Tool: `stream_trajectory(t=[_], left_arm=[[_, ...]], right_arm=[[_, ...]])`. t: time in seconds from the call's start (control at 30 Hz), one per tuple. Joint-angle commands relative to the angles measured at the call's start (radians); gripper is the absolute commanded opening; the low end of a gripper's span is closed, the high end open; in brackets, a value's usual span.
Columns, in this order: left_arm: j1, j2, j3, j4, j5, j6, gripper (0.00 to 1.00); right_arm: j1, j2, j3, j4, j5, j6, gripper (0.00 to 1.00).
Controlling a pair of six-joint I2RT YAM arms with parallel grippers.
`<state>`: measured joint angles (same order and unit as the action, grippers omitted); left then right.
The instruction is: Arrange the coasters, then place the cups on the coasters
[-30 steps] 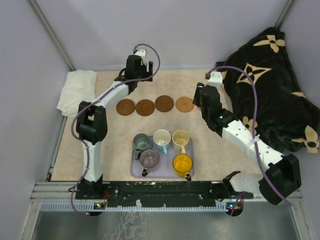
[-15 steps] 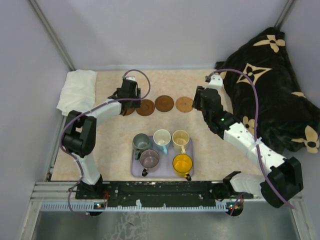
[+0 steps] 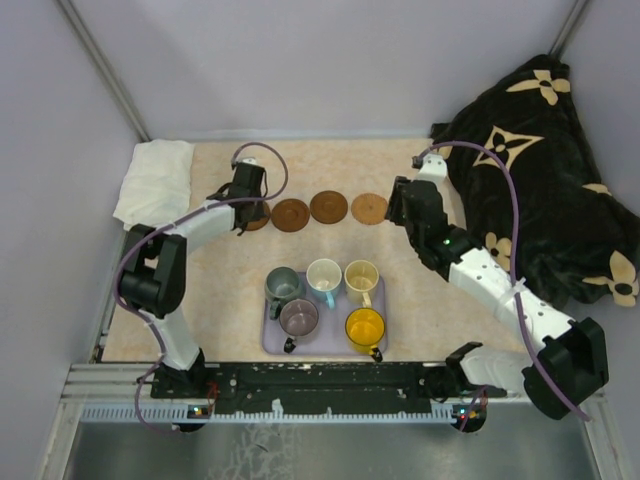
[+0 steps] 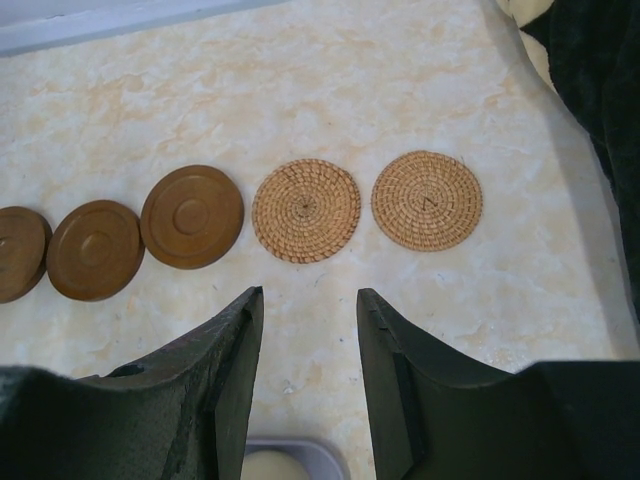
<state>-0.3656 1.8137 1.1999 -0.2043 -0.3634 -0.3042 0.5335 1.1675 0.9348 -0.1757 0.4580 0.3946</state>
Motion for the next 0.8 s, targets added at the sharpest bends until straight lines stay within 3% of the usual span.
stream_trajectory(t=[0.0, 0.77], left_arm=[[0.02, 0.014, 0.037, -0.066, 0.005, -0.047, 0.0], [0.07, 0.169, 0.144, -0.056, 0.048, -0.051, 0.0]], right_arm=[[-0.005, -0.042, 0.011, 0.018, 0.007, 0.012, 0.43], [-0.005, -0.051, 0.003, 0.004, 0.008, 0.016, 0.44]])
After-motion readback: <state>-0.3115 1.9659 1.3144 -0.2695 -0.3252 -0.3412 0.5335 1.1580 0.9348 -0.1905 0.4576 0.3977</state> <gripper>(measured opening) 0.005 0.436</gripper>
